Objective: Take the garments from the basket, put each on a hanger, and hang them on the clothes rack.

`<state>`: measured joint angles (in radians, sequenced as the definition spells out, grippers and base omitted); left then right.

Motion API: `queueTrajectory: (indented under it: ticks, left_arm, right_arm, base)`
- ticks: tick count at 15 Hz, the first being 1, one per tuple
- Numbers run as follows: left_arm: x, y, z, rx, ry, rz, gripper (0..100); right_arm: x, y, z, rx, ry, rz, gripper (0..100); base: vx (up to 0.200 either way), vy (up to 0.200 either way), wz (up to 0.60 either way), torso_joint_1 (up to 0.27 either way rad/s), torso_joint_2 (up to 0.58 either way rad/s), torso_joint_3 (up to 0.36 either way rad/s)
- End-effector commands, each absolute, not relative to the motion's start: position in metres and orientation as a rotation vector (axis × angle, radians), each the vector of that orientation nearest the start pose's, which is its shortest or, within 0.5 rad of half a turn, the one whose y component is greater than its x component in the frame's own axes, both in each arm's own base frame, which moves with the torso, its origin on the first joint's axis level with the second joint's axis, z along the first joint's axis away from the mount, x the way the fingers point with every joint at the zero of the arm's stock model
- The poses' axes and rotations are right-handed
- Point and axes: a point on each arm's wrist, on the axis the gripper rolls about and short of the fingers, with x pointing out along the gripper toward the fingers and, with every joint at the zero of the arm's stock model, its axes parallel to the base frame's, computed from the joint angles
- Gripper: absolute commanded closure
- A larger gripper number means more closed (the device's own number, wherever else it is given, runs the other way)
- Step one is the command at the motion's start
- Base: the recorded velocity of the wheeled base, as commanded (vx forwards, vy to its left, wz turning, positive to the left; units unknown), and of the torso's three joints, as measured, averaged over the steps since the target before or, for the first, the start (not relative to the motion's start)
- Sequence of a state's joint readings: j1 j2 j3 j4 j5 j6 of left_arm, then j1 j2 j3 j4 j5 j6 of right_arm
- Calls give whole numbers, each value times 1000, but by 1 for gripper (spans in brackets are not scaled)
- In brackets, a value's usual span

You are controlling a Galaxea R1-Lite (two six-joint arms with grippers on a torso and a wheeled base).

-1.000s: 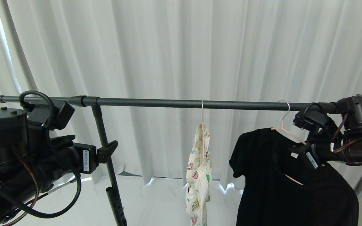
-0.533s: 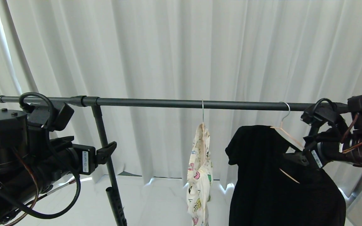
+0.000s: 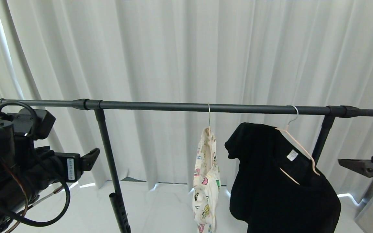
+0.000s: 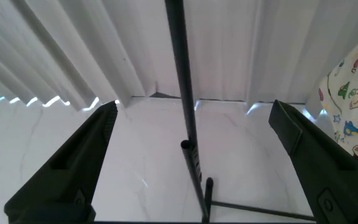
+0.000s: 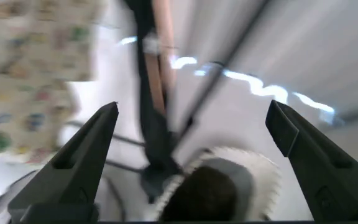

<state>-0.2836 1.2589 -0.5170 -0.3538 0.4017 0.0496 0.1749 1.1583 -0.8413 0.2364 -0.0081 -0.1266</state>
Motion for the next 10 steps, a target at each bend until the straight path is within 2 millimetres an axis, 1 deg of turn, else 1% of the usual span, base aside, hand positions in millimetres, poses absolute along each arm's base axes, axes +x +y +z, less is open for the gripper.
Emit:
queueTrajectory:
  ticks: [1, 3, 7, 8, 10]
  left_arm:
    - [170, -37, 186, 173, 359, 126, 0]
    - [163, -35, 186, 171, 347, 126, 0]
    - [150, -29, 182, 209, 343, 137, 0]
    - [150, -27, 181, 217, 347, 148, 0]
    - [150, -17, 179, 211, 364, 211, 0]
  right_arm:
    - [132, 11, 241, -226, 493, 98, 0]
    - [125, 4, 232, -269, 511, 62, 0]
    - [124, 3, 222, -278, 503, 42, 0]
    - [124, 2, 220, -289, 500, 31, 0]
    - [123, 2, 212, -300, 466, 10, 0]
  base:
    - [-200, 0, 0, 7, -2, 2]
    - [-200, 0, 0, 10, 0, 5]
    - [-200, 0, 0, -6, -1, 2]
    - [-200, 0, 0, 7, 7, 7]
    - [-200, 0, 0, 5, 2, 5]
